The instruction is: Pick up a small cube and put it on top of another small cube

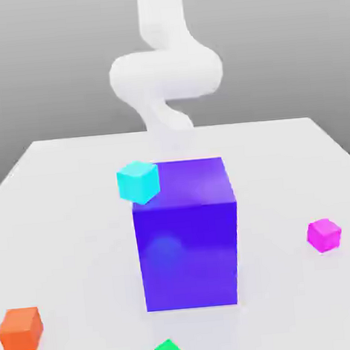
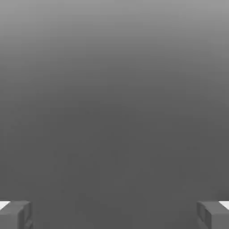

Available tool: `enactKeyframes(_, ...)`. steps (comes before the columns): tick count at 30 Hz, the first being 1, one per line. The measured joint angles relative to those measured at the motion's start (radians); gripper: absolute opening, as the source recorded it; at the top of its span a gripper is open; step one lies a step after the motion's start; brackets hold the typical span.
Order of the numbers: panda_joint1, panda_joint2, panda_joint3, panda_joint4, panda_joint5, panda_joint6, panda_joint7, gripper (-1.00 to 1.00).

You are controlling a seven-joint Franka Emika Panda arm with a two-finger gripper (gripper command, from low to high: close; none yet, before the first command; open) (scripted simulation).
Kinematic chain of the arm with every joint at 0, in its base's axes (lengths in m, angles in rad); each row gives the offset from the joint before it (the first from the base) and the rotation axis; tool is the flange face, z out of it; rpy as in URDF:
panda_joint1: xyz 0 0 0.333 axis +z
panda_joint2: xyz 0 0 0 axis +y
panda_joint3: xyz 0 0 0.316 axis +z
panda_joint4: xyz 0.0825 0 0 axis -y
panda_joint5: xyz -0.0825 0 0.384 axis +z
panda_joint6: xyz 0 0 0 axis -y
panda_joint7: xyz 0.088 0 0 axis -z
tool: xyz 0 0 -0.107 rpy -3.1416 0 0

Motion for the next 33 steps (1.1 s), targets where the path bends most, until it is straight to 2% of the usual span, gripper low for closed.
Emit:
enactKeyframes(10, 0.302, 0.327, 0.049, -0.179, 0.047, 0.205, -0.415, 0.0)
enactKeyframes(18, 0.494, 0.584, 0.139, -0.321, 0.052, 0.367, -0.718, 0.0)
enactKeyframes(23, 0.629, 0.747, 0.2, -0.409, -0.026, 0.468, -0.85, 0.0)
enactKeyframes(30, 0.72, 0.997, 0.078, -0.39, -0.18, 0.659, -0.785, 0.0)
enactKeyframes(31, 0.735, 1.024, 0.062, -0.385, -0.187, 0.681, -0.779, -1.0)
enactKeyframes(33, 0.735, 1.024, 0.062, -0.385, -0.187, 0.681, -0.779, -1.0)
